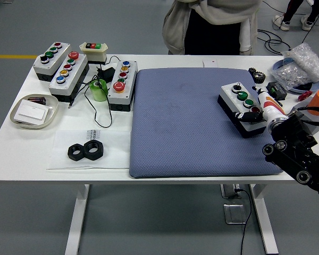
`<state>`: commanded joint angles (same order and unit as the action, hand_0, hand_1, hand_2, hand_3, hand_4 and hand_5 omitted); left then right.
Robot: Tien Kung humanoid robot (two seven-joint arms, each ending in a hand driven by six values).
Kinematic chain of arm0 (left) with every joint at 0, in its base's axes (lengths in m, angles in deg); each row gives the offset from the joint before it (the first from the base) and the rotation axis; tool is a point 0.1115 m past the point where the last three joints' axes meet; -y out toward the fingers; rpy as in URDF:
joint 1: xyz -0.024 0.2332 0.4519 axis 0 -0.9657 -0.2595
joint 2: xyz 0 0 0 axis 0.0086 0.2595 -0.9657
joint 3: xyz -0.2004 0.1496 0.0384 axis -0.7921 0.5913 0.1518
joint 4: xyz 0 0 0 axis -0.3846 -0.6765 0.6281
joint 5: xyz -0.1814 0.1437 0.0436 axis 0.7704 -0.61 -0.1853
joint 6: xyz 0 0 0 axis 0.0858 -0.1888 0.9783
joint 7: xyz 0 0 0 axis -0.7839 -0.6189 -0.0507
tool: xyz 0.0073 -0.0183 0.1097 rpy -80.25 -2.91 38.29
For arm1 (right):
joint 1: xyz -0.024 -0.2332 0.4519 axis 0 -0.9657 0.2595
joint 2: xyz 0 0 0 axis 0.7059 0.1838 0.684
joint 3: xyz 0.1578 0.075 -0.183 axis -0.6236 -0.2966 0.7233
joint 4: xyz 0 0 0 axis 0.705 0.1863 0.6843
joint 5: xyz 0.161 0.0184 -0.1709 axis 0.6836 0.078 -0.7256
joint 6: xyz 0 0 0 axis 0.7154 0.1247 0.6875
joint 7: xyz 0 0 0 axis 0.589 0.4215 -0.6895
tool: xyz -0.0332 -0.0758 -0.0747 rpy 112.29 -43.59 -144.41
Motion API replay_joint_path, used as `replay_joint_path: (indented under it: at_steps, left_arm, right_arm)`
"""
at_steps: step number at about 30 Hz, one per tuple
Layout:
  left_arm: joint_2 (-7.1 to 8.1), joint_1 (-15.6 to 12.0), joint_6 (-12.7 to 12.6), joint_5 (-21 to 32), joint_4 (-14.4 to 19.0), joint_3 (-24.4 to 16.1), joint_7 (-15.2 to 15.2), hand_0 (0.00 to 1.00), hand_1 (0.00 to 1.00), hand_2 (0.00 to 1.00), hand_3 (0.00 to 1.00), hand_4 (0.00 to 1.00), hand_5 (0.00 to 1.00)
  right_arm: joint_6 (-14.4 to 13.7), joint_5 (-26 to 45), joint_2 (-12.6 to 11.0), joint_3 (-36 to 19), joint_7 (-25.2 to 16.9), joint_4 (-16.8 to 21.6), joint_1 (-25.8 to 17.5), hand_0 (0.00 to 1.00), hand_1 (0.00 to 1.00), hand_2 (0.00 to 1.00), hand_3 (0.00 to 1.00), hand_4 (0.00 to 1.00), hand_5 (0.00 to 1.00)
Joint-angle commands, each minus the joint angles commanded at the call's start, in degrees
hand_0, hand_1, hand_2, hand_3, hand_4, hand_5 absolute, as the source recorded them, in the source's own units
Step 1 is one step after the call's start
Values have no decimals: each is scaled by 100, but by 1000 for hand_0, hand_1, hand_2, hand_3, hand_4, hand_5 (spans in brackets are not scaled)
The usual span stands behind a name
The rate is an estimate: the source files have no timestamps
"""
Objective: Pick up the button,place it on the desk,press the button,press the button
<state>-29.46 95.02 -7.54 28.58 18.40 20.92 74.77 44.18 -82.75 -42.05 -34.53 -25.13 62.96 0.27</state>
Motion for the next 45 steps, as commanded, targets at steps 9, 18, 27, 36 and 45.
replay_joint_path:
  at_steps: [9,18,27,36,45]
  left_arm:
    - [-2,-19,-10,-58,3,-33,-17,751,790,864,782,551,998]
    - [5,-4,-16,45,3,34,23,751,790,864,782,552,998]
    - [5,20,-21,124,-2,74,51,750,790,864,782,552,998]
    - [9,24,-19,182,-6,103,74,750,789,864,782,553,998]
    - [10,30,-15,192,-5,108,70,751,789,864,782,553,998]
  right_arm:
    - [53,-213,44,259,237,-213,183,935,568,593,825,889,208]
    - [526,-862,-72,501,506,-171,299,878,468,503,752,887,215]
    - [505,-1523,-321,698,464,160,345,474,253,363,538,854,159]
    - [342,-1494,-767,830,-102,1041,285,435,225,353,505,825,147]
    - [854,-954,-1106,1243,-1959,1895,334,407,220,354,502,770,106]
